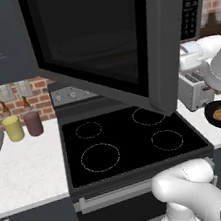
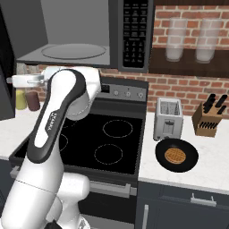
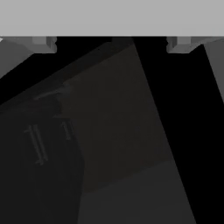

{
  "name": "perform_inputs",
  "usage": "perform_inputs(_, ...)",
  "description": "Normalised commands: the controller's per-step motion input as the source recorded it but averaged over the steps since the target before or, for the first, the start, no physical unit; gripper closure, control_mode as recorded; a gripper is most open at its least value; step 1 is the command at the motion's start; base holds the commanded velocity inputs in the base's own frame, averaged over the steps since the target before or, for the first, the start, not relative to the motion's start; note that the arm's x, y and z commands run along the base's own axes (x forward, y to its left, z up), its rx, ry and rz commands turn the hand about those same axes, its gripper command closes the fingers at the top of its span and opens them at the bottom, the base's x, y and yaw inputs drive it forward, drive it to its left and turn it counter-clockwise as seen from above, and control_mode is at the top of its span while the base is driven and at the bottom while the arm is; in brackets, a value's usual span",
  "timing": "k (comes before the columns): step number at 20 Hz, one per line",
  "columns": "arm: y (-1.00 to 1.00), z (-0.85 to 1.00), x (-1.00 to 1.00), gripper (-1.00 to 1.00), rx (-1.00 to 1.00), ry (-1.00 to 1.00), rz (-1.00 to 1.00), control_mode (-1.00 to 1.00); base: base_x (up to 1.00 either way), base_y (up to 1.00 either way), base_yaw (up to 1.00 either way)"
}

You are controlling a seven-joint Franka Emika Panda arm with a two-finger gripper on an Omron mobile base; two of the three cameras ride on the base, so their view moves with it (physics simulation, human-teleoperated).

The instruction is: Open the microwave, place the bowl with waffle inside the microwave, then close the microwave door and turn it on.

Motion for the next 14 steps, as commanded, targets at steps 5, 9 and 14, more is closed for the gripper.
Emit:
perform_inputs(5,0.50,0.17,-0.44,-1.00,0.00,0.00,0.13,-1.00,0.00,0.00,0.00)
perform_inputs(9,0.66,0.05,-0.47,-1.00,-0.01,0.00,0.12,-1.00,0.00,0.00,0.00)
perform_inputs(14,0.65,0.01,-0.47,-1.00,-0.02,0.00,0.12,-1.00,0.00,0.00,0.00)
